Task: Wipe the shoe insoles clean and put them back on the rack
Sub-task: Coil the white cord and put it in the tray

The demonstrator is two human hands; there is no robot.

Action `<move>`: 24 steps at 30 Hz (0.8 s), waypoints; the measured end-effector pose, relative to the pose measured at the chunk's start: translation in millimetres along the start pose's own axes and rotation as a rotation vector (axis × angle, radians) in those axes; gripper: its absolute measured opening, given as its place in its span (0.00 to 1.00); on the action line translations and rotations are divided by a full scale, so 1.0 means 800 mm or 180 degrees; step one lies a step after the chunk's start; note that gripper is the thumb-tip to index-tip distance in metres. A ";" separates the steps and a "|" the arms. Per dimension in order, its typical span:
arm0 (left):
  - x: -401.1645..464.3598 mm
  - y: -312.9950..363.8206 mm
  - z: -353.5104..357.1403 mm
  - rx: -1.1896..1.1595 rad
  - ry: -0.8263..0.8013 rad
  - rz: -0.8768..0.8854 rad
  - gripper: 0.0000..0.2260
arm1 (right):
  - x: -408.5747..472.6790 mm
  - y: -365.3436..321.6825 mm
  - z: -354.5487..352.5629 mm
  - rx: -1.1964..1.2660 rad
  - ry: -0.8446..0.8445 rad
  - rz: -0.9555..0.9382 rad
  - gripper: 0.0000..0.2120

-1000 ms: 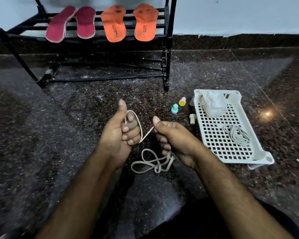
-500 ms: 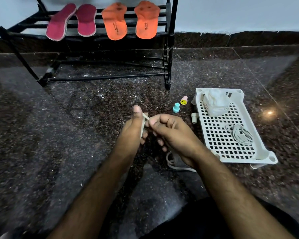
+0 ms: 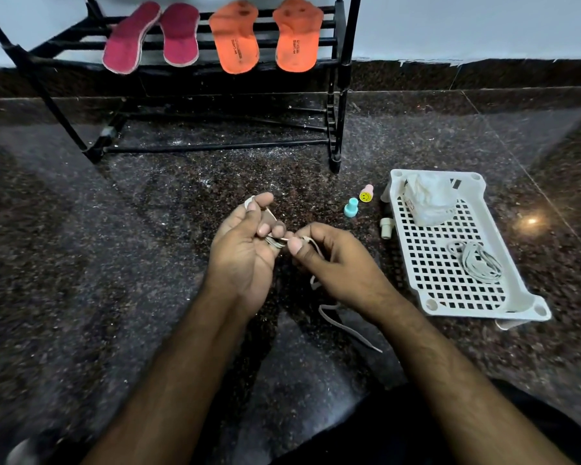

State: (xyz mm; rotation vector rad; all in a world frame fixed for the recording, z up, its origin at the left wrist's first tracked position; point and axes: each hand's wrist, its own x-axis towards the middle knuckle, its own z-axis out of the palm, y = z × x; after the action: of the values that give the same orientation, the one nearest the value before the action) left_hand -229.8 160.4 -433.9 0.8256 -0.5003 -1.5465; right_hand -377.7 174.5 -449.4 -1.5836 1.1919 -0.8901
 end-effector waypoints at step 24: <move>-0.011 -0.027 -0.002 0.2286 -0.0771 0.0323 0.04 | 0.005 -0.009 -0.015 0.1638 0.1335 0.0125 0.04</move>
State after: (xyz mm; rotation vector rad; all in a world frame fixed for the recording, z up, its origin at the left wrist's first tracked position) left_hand -242.7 172.5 -448.7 1.1291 -1.3011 -1.3797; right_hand -385.7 168.1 -438.7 -0.9826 1.1452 -1.4184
